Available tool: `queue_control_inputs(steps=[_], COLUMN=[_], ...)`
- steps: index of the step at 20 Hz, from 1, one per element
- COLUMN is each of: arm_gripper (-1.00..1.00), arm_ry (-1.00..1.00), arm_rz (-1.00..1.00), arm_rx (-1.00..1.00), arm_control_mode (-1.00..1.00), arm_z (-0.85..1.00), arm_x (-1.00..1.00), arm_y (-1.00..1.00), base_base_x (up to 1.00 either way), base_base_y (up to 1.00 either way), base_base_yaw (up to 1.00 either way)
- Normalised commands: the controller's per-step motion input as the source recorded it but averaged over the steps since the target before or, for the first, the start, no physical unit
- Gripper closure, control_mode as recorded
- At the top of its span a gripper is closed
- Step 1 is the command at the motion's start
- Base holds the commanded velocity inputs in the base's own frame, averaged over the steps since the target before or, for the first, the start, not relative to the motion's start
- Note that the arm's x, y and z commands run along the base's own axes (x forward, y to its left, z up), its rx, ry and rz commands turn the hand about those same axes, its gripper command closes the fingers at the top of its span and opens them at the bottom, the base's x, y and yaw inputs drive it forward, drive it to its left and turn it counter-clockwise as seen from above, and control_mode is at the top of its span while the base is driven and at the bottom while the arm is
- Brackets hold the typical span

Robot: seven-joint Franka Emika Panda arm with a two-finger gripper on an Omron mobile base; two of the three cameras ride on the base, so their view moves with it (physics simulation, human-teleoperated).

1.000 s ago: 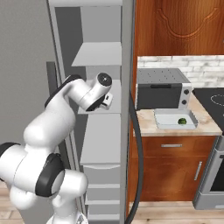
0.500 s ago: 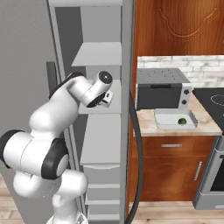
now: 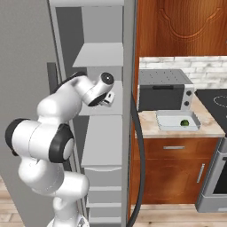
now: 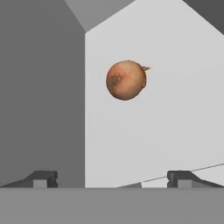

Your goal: Take the avocado and onion out of the freezer and place them in the tupperware container on the counter. Then put the tupperware containing the vegetables back in the freezer.

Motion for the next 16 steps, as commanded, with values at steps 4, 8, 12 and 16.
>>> queue_control_inputs(steps=[4,8,12,16], arm_gripper=[-1.0,-1.0,-1.0,-1.0], arm_ry=[0.0,0.0,0.0,0.0], arm_rz=[0.0,0.0,0.0,0.0], arm_rx=[0.0,0.0,0.0,0.0], arm_control_mode=[-1.0,-1.0,-1.0,-1.0], arm_z=[-0.1,-0.12,-0.11,-0.06], arm_x=[0.35,0.31,0.28,0.24], arm_y=[0.01,0.01,0.0,0.01], base_base_x=[0.0,0.0,0.0,0.0], base_base_y=[0.0,0.0,0.0,0.0], base_base_yaw=[0.0,0.0,0.0,0.0])
